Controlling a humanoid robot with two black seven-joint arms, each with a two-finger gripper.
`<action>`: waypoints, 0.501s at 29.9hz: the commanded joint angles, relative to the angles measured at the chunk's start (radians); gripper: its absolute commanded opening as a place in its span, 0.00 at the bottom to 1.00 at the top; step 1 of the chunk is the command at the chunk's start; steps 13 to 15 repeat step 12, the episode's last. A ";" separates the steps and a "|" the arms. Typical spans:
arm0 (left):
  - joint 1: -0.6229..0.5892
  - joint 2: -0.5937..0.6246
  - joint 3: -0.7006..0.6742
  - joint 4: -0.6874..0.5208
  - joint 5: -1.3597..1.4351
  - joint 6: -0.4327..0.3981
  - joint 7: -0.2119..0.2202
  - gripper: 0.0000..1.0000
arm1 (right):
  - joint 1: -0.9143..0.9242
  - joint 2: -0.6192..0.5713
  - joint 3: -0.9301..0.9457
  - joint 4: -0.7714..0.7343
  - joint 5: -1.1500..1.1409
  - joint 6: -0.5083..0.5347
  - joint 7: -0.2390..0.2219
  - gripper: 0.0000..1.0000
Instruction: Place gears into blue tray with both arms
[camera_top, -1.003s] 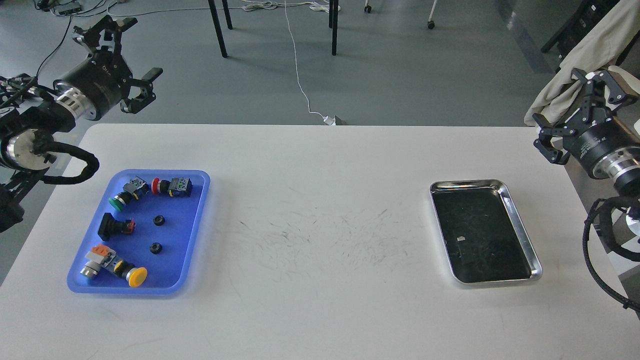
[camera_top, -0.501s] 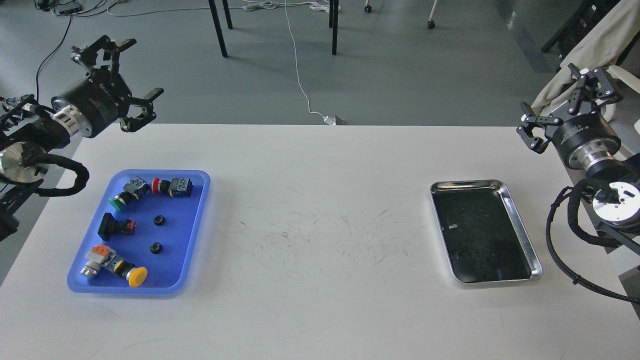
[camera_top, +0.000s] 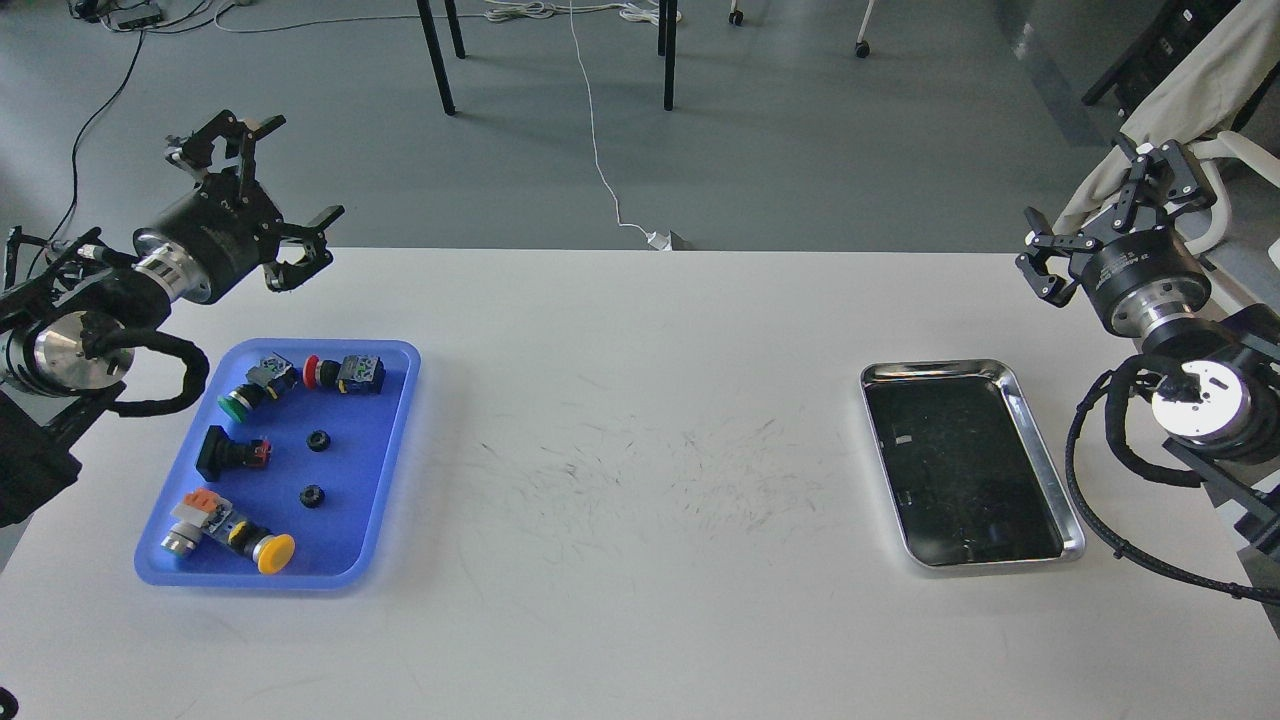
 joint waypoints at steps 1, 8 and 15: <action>0.001 0.000 0.000 0.001 0.000 -0.001 -0.017 0.99 | -0.001 0.005 0.001 0.000 -0.002 0.001 0.000 0.99; 0.000 -0.005 -0.003 0.001 0.001 0.002 -0.020 0.99 | 0.001 0.004 0.003 0.004 -0.002 0.002 0.000 0.99; 0.000 -0.005 -0.005 0.003 0.001 0.001 -0.020 0.99 | 0.001 -0.002 0.003 0.000 -0.002 0.007 0.000 0.99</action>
